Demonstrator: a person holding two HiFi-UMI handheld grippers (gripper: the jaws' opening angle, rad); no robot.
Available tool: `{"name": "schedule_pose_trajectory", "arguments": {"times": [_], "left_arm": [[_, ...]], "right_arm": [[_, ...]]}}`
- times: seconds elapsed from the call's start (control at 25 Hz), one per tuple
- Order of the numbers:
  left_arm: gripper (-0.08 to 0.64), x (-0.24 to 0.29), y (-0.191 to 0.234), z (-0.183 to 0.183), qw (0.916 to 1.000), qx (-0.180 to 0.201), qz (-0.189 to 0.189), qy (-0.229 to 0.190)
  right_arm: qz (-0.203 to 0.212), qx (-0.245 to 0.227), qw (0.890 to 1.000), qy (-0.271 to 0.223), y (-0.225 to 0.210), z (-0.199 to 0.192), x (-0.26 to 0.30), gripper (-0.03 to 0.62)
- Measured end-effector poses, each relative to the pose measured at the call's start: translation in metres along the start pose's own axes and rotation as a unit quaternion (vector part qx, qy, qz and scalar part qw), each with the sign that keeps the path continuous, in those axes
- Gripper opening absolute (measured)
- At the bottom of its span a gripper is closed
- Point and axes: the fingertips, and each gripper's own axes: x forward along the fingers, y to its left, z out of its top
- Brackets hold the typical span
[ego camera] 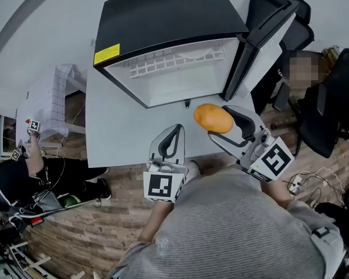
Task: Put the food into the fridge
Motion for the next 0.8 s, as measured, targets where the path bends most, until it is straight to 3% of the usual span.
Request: {"name": "schedule_pose_trajectory", "arguments": {"times": [0.4, 0.8], "left_arm": [[0.011, 0.012, 0.02, -0.01, 0.9981, -0.004, -0.061, -0.013], [0.011, 0.027, 0.019, 0.001, 0.9977, -0.012, -0.064, -0.018]], "right_arm": [[-0.057, -0.007, 0.998, 0.018, 0.002, -0.021, 0.025, 0.27], [-0.061, -0.016, 0.998, 0.021, -0.014, -0.014, 0.029, 0.27]]}}
